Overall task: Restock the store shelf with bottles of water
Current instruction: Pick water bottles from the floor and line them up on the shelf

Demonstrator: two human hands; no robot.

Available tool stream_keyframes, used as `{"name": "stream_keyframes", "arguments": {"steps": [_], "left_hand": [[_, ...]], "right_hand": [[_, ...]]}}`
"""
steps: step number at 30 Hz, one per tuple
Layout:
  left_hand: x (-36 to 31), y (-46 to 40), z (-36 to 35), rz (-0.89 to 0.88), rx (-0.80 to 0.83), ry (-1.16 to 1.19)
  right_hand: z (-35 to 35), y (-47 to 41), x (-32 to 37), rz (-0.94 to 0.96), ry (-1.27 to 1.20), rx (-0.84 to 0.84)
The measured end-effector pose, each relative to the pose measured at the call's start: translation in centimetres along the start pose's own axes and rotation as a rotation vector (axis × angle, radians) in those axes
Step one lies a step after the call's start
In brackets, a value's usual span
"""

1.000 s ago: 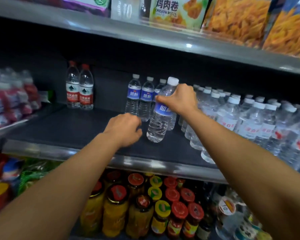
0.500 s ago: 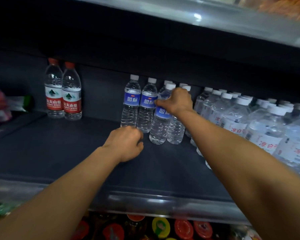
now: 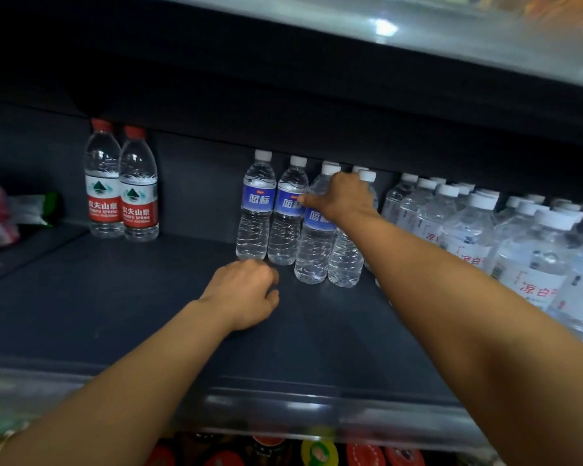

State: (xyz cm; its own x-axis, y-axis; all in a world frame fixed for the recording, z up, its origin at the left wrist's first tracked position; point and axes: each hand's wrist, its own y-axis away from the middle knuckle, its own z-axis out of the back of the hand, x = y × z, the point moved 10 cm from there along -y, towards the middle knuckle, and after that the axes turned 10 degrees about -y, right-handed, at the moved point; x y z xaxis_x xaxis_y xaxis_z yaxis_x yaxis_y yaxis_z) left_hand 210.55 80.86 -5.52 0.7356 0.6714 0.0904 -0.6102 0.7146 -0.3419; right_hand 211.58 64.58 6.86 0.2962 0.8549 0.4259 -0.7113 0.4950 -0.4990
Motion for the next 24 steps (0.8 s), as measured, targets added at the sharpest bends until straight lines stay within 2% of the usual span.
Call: {"name": "stream_keyframes", "arguments": {"steps": [4, 12, 15, 19, 24], "left_hand": [[-0.1, 0.2, 0.2, 0.004, -0.004, -0.007], [-0.8, 1.3, 1.3, 0.000, -0.002, -0.024], [-1.0, 2.3, 2.1, 0.007, 0.005, -0.032], [-2.0, 4.1, 3.6, 0.014, 0.002, -0.048], [-4.3, 8.1, 5.4, 0.027, 0.004, -0.075]], "right_hand": [[-0.3, 0.1, -0.4, -0.027, -0.039, 0.069], [0.6, 1.6, -1.0, 0.024, -0.124, 0.052], [1.6, 3.2, -1.2, 0.076, -0.038, 0.078], [1.8, 6.8, -1.3, 0.194, 0.159, 0.198], [2.9, 13.9, -1.7, 0.311, 0.239, 0.256]]}}
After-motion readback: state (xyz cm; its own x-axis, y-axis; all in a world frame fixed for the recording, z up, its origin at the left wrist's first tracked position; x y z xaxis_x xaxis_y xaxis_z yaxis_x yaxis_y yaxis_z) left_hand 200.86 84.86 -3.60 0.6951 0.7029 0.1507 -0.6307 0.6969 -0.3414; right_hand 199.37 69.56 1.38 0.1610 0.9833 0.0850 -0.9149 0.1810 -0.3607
